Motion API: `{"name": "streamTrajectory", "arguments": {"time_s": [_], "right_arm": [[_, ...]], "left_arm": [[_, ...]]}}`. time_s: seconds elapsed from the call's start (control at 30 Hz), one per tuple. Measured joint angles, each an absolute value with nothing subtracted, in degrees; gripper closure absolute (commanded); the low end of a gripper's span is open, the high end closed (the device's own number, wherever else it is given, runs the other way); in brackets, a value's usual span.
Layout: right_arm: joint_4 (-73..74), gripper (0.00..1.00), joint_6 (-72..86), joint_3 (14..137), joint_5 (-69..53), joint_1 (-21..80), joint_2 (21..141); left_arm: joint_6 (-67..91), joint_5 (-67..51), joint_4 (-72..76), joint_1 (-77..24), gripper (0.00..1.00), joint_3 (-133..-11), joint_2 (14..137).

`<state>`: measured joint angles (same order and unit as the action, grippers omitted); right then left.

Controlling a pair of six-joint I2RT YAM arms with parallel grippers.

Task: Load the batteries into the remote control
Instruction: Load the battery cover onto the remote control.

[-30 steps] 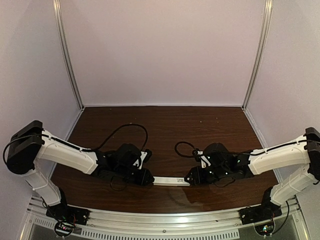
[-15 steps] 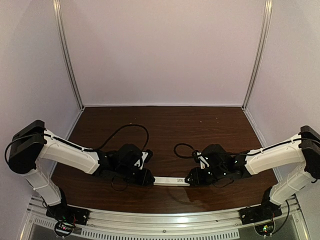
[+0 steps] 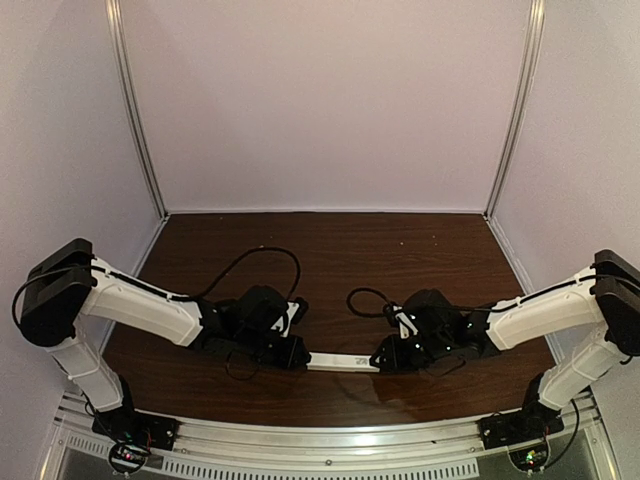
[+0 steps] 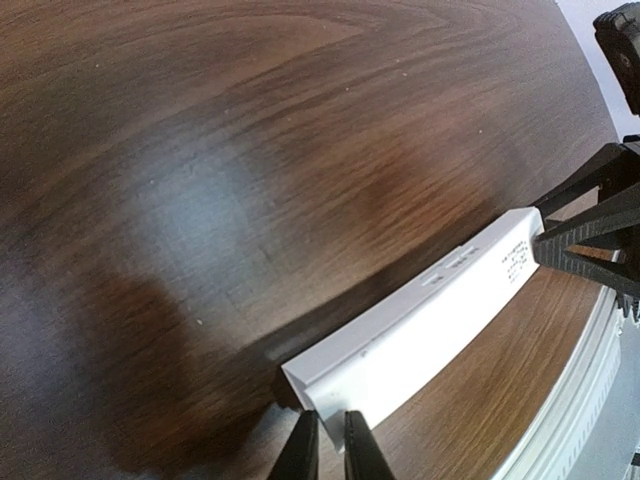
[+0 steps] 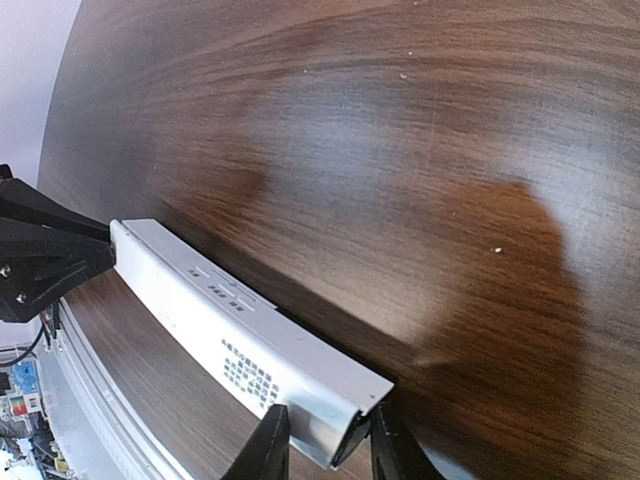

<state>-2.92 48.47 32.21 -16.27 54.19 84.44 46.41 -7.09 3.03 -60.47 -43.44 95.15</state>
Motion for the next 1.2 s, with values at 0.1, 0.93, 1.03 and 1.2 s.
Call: {"name": "streamTrajectory", "arguments": {"time_s": [0.1,0.93,1.03,1.2], "right_arm": [[-3.0,0.74,48.5,32.2,-16.4,53.9,84.4],[-4.2,0.79,49.1,33.1,-17.1,52.7,86.5],[-4.2,0.81,49.4,33.1,-17.1,52.7,86.6],[-4.2,0.84,49.6,33.1,-17.2,52.6,86.7]], "left_arm": [[46.4,-7.0,2.5,-60.5,0.93,-43.7,95.2],[48.9,-5.7,-2.3,-60.5,0.93,-46.8,96.6],[48.8,-5.6,-3.5,-60.4,0.96,-47.7,97.0],[48.1,-4.8,-5.5,-60.4,0.98,-49.5,98.2]]}}
